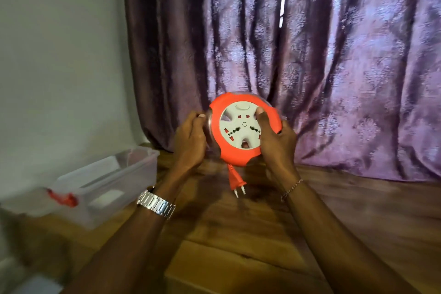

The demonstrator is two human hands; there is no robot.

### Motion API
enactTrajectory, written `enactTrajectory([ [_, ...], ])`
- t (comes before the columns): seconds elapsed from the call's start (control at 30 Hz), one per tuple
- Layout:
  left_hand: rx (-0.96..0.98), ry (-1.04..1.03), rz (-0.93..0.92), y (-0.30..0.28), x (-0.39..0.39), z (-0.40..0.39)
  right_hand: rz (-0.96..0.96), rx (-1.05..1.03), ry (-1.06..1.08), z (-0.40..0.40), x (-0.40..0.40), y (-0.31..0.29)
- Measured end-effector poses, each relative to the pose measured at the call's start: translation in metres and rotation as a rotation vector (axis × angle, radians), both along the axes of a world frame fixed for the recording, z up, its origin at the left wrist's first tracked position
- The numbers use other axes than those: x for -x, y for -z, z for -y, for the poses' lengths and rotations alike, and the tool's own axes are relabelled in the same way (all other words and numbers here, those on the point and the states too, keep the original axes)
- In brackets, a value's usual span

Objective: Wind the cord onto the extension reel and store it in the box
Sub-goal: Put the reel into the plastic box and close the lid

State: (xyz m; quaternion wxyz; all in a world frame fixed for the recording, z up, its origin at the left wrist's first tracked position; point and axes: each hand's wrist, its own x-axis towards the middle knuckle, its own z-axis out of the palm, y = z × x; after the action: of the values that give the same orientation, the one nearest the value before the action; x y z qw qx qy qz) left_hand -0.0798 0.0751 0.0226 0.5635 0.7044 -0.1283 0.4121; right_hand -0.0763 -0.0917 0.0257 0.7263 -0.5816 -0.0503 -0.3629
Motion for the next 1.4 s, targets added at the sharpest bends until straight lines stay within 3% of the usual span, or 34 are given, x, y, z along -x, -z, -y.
enactTrajectory([
  [0.27,-0.481,-0.739,-0.141,0.038,0.029,-0.116,-0.097,0.022,-0.119,-0.082,-0.011,0.003],
  [0.47,-0.906,-0.999,-0.427,0.074,0.042,-0.157,-0.158,0.054,-0.188,-0.127,-0.012,0.010],
  [0.57,-1.027,-1.061,-0.489,0.085,0.047,-0.162,-0.162,0.008,-0.267,-0.141,-0.015,0.013],
  [0.83,-1.151,-1.005,-0.272,0.087,0.050,-0.168,-0.212,0.006,-0.270,-0.131,-0.024,0.013],
  [1.0,-1.128,-0.852,-0.110,0.090,0.034,-0.152,-0.207,-0.002,-0.236,-0.095,-0.031,0.007],
  [1.23,-1.114,-0.669,0.136,0.091,0.007,-0.081,-0.180,-0.021,-0.181,-0.024,-0.035,0.007],
  [1.4,-1.106,-0.494,0.178,0.088,-0.006,-0.020,-0.202,0.002,-0.085,0.033,-0.027,0.008],
])
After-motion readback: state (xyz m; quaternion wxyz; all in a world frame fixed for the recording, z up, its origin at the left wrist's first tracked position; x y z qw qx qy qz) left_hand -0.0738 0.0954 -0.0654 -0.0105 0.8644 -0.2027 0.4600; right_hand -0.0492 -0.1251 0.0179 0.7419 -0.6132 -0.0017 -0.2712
